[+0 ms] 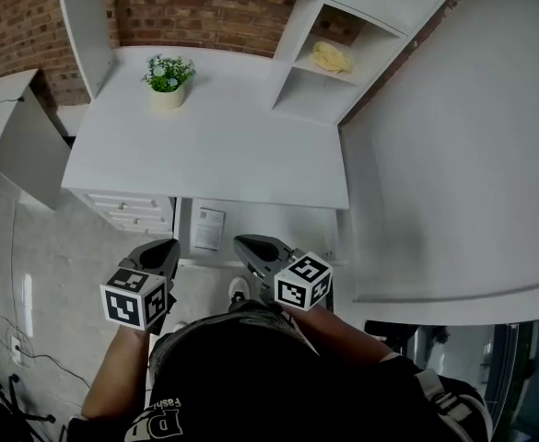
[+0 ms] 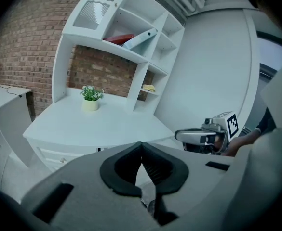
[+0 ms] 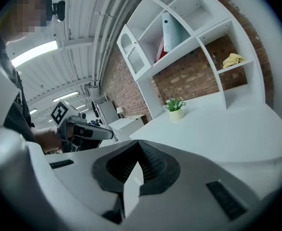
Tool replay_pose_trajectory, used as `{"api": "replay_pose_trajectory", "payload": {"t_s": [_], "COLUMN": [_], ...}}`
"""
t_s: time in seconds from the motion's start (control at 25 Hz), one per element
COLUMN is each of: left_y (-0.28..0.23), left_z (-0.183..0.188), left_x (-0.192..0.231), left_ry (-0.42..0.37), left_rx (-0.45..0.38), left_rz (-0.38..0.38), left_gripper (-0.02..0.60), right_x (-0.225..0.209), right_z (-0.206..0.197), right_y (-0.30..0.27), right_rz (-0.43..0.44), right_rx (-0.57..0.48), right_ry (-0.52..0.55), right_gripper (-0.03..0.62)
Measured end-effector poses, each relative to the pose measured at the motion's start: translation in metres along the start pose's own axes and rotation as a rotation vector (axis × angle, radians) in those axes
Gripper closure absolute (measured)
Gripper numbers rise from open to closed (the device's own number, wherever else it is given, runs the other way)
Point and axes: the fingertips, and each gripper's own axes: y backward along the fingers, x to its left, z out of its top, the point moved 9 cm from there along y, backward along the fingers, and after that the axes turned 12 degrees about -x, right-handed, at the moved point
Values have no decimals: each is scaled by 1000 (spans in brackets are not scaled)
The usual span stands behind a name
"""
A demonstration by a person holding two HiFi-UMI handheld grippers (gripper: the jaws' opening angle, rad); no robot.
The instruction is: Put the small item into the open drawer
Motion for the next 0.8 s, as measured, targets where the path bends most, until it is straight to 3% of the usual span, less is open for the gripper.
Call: {"api": "replay_pose_trajectory", "payload": {"t_s": [0.2, 0.44, 0.8], "left_y": [54, 105, 140], "left_z": [-12, -28, -34], "left_x": [14, 22, 8], "left_ry": [14, 15, -22], "left_rx": [-48, -36, -43], "left_rz": [-11, -64, -67], "left_gripper": [565, 565, 565], "right_x": [61, 117, 139], "right_z": [-27, -47, -41], "right_y": [-4, 3, 20], "right_rz": [-6, -60, -89], "right_rx": [24, 18, 23], "right_ry": [21, 42, 83], "right_gripper": [591, 589, 589]}}
